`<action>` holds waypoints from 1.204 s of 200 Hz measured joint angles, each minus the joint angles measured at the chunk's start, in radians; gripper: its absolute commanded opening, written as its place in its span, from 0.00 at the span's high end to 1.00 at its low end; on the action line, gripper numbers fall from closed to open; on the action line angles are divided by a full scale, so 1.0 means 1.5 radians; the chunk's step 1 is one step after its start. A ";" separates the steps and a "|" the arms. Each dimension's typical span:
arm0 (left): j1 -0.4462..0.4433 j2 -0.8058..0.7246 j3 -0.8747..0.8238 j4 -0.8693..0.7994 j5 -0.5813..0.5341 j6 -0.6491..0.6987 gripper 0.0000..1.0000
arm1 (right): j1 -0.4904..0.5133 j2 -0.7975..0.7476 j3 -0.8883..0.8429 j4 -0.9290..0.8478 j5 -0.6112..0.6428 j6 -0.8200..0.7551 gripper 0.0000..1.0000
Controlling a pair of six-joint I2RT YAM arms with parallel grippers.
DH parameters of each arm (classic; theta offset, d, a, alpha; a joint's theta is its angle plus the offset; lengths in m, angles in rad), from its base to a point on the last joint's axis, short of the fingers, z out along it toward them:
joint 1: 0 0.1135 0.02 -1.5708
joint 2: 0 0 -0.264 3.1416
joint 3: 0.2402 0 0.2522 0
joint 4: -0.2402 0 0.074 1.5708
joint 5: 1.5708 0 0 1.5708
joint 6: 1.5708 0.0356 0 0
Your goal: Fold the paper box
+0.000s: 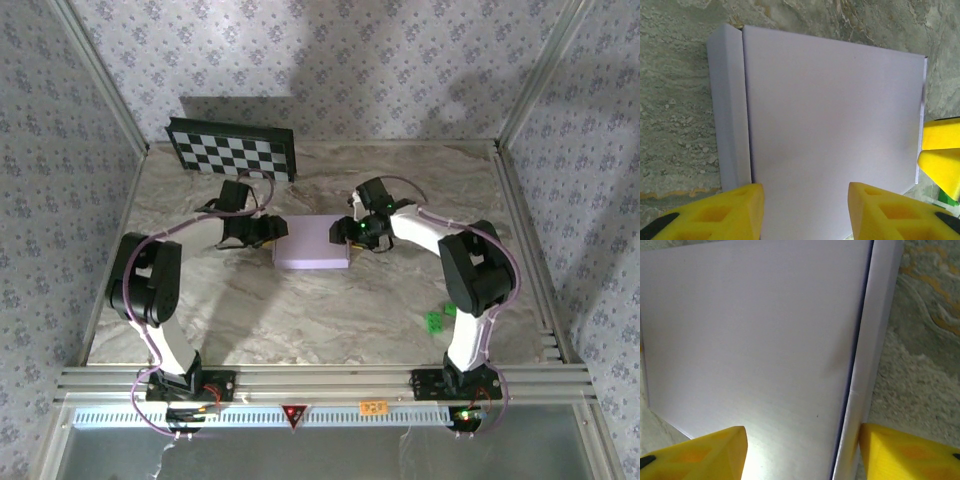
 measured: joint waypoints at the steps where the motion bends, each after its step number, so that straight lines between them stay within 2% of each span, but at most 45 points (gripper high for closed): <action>1: 0.000 0.000 0.000 0.000 0.000 0.000 0.53 | 0.000 0.001 0.001 0.000 0.000 0.000 0.40; 49: 0.019 0.003 0.007 -0.003 0.000 0.006 0.54 | 0.049 0.037 0.051 0.025 -0.009 0.021 0.42; 88: 0.088 -0.007 0.014 -0.038 -0.011 0.035 0.48 | 0.099 0.083 0.119 0.052 -0.008 0.041 0.42; 139: 0.157 -0.093 0.018 -0.108 -0.079 0.089 0.40 | 0.099 0.096 0.122 0.055 0.000 0.054 0.41; 172: 0.180 -0.087 0.017 -0.129 -0.090 0.103 0.42 | 0.097 0.100 0.124 0.055 -0.005 0.056 0.40; 241: 0.180 -0.019 -0.003 -0.126 -0.048 0.098 0.49 | 0.107 0.131 0.150 0.052 -0.026 0.058 0.41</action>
